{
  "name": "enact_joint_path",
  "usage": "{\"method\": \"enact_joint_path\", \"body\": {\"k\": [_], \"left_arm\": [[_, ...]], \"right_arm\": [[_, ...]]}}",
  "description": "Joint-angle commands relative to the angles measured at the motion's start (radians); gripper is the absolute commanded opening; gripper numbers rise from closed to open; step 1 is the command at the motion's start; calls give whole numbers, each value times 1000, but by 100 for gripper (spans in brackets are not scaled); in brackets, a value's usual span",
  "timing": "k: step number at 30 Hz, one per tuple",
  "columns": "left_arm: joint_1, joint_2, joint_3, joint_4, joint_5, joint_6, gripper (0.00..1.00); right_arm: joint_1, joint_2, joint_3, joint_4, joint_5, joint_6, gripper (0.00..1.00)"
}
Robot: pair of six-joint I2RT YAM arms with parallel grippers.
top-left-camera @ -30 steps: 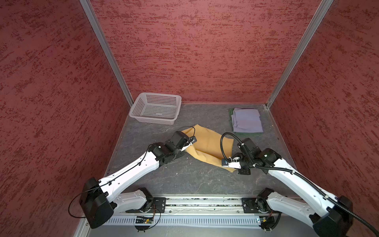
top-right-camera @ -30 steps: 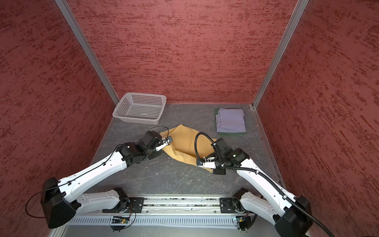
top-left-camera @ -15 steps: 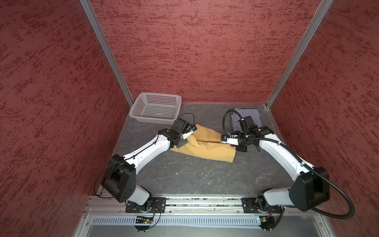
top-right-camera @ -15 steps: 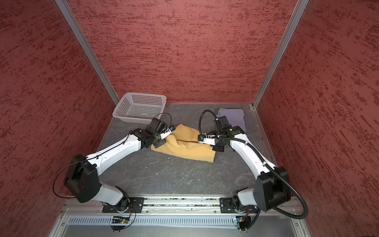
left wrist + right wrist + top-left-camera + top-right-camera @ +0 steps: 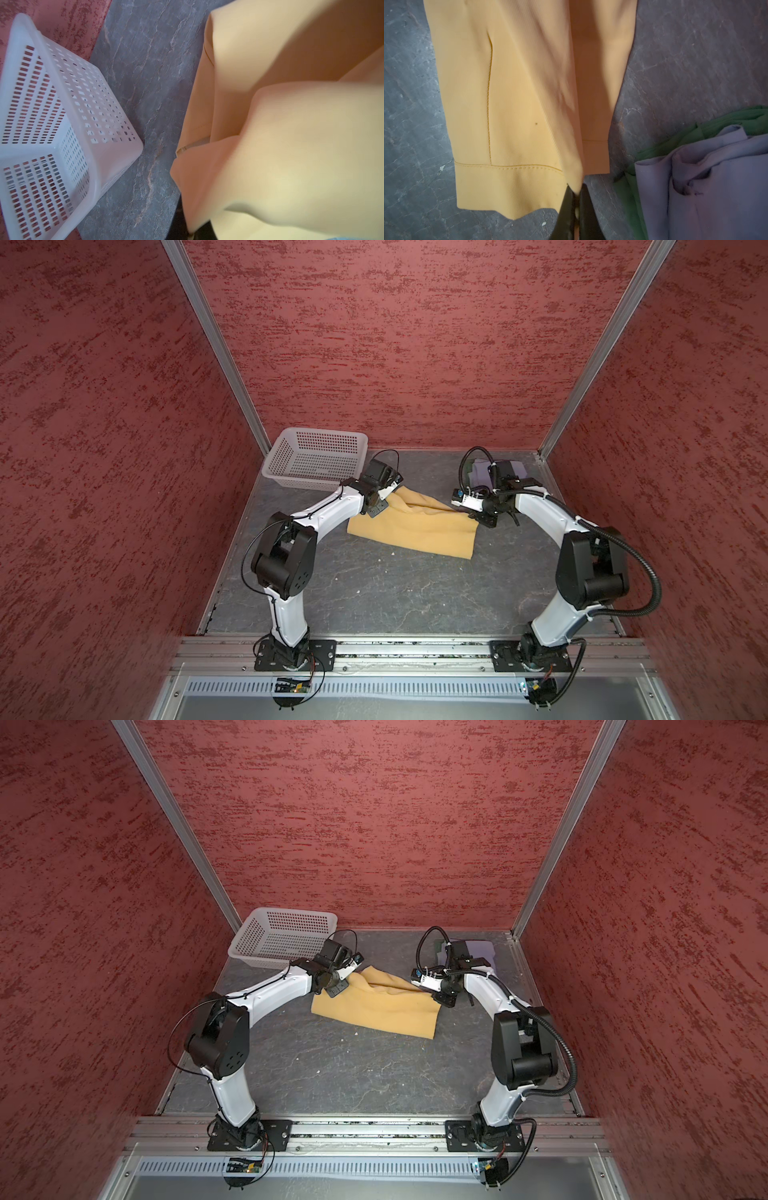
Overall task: Fold and stack skirts
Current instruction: Fold the skirt at the center of the table.
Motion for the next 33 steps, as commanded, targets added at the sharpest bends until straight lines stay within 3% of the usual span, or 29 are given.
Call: {"method": "enact_joint_path", "body": {"k": [1, 6, 12, 13, 15, 17, 19, 25, 27, 28, 29, 33], "left_arm": [[3, 45, 32, -10, -5, -35, 0], [2, 87, 33, 72, -29, -67, 19], [3, 121, 45, 191, -37, -87, 31], [6, 130, 53, 202, -39, -92, 37], [8, 147, 76, 208, -49, -101, 65], [8, 158, 94, 218, -69, -115, 76], [11, 162, 110, 226, -101, -140, 100], [13, 115, 103, 264, -161, -182, 99], [12, 91, 99, 267, -165, -192, 99], [12, 78, 100, 270, -167, -204, 99], [12, 67, 102, 267, -164, -211, 99], [-5, 5, 54, 309, -91, -183, 99]], "right_arm": [[-14, 52, 25, 75, -32, 35, 1], [-32, 123, 18, 183, -11, 108, 3], [-47, 165, 2, 334, 10, 207, 6], [-48, 165, -3, 356, 13, 221, 12], [-47, 165, -14, 387, 30, 244, 25], [-49, 157, -27, 408, 38, 266, 26], [-49, 145, -36, 422, 47, 289, 30], [-49, 26, -118, 516, 11, 361, 40], [-50, -33, -155, 563, 16, 407, 55], [-48, -63, -169, 591, 32, 454, 70], [-49, -84, -174, 603, 47, 490, 97], [-49, -152, -158, 547, 45, 584, 99]]}}
